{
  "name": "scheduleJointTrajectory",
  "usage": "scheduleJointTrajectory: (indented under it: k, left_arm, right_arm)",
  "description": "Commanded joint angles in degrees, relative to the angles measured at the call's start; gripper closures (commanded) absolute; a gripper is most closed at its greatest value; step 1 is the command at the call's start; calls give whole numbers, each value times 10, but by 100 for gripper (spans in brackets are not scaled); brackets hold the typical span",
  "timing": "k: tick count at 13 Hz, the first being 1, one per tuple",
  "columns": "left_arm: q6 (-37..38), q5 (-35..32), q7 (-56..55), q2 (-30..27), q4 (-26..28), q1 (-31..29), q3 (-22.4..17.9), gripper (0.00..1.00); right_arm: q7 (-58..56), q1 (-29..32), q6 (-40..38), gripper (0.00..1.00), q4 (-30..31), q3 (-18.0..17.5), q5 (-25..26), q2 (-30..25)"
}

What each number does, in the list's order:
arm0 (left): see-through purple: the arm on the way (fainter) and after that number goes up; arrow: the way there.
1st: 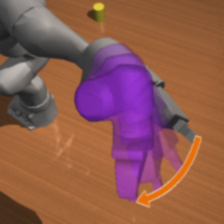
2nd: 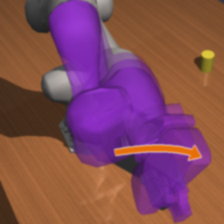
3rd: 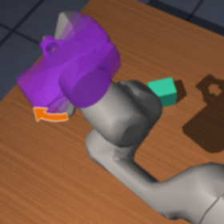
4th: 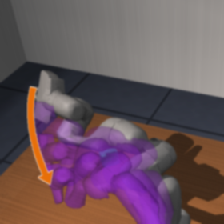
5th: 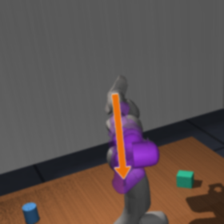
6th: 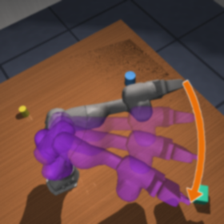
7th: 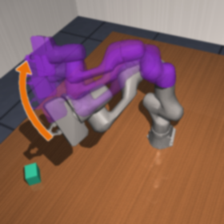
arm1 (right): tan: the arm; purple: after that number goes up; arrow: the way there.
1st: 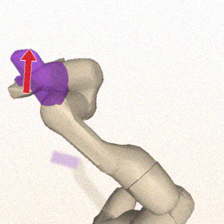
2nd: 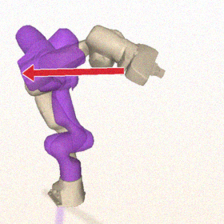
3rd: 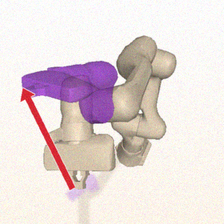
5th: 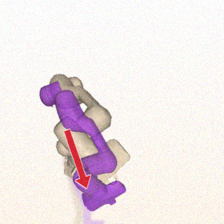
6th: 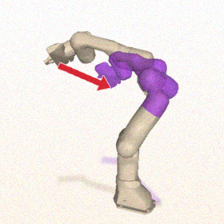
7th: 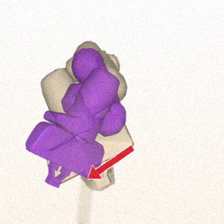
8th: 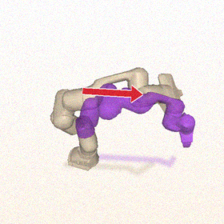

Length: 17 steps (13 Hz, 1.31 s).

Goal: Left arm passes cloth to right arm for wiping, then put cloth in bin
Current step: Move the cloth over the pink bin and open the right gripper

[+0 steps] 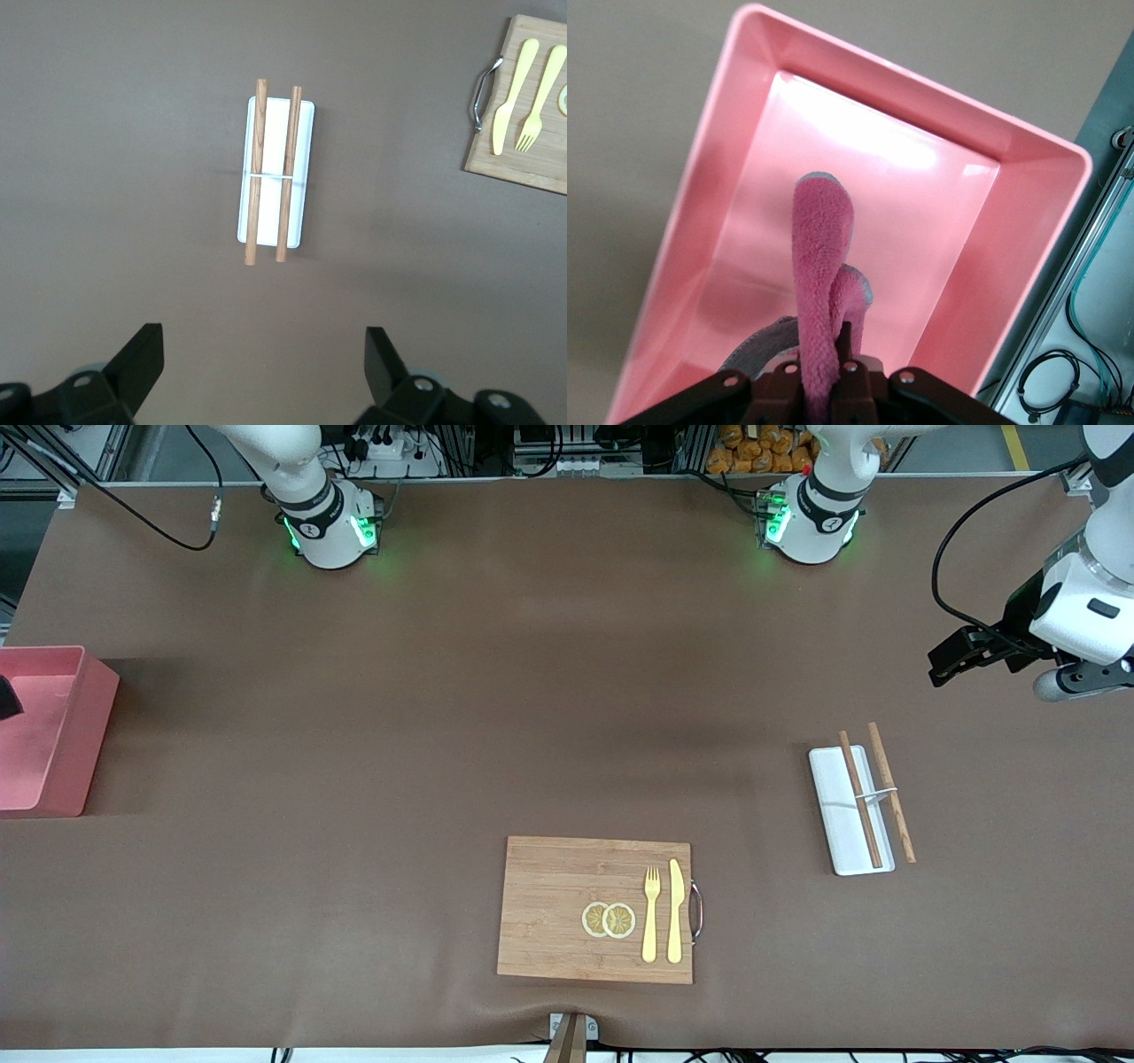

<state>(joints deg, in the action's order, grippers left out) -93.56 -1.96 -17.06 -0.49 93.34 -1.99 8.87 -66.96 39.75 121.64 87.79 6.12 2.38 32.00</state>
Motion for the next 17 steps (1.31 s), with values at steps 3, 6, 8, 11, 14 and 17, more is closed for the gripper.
scheduleJointTrajectory:
  k: [3, 6, 8, 11, 14, 17]
  left_arm:
    - [-12, -1, 0, -16, 17, -3, 1, 0]
    - [-10, -1, 0, -18, 18, -5, 1, 0]
    - [-11, -1, 1, -16, 15, -7, 1, 0]
    - [-11, -1, 1, -15, 16, -7, 1, 0]
    - [-11, -1, 1, -15, 14, -7, 1, 0]
    - [-11, -1, 0, -15, 16, -7, 1, 0]
  right_arm:
    - [1, 7, 24, 0, -21, -16, -29, 47]
    - [0, 1, 5, 0, -36, -16, -47, 35]
    - [13, -29, -73, 0, -80, -16, -41, 17]
    - [141, -86, -154, 0, -95, -14, -11, -34]
    - [284, -167, -250, 0, -95, -12, 10, -80]
    - [421, -242, -322, 0, -93, -16, 20, -101]
